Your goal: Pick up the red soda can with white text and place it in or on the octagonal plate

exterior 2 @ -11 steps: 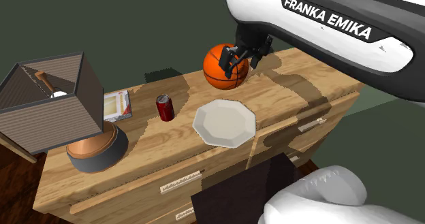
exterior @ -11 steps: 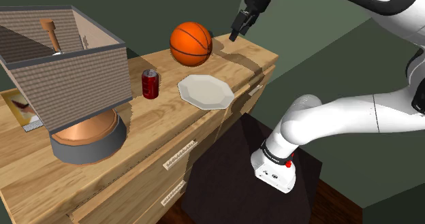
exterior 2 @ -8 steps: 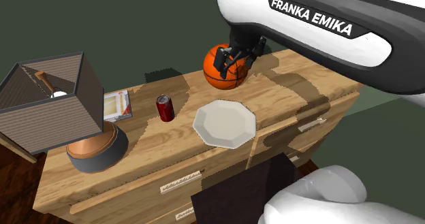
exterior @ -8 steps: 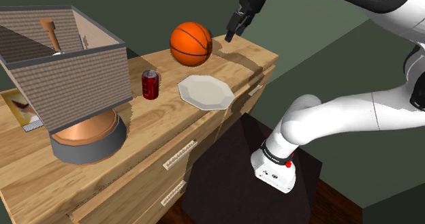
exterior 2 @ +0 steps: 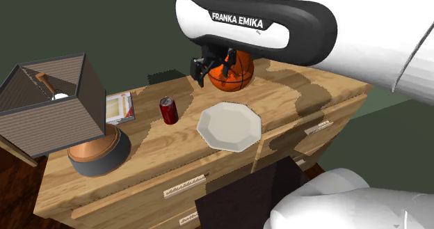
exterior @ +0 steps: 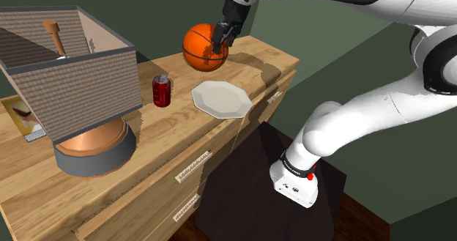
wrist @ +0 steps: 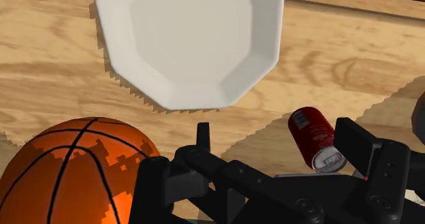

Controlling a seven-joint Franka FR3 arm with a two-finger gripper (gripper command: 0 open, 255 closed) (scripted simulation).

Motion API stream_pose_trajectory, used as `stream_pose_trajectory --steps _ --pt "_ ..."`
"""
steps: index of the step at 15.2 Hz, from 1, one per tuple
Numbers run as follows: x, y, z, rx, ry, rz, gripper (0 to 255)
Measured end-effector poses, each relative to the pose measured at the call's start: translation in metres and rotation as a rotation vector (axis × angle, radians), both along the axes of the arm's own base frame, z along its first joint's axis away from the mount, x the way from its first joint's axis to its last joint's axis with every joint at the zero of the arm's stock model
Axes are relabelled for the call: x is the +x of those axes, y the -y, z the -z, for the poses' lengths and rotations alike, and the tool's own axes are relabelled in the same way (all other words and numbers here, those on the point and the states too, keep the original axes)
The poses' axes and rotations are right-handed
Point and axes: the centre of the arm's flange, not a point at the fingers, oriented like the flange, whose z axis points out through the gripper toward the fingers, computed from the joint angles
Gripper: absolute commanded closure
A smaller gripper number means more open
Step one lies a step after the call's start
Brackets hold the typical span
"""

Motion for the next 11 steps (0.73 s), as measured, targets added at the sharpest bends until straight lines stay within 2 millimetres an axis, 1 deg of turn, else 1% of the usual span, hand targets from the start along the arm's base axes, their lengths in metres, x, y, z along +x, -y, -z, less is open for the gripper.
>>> stream_pose_trajectory --steps 2,3,5,8,11 --pt "0.019 -0.013 0.014 0.001 -0.017 -0.011 0" --pt "0.03 -0.022 0.024 0.001 -0.025 -0.017 0" --pt "0.05 -0.038 0.032 0.002 -0.042 -0.028 0" --pt "0.076 -0.062 0.057 0.002 -0.067 -0.046 0" --pt "0.1 -0.088 0.07 0.003 -0.092 -0.063 0"
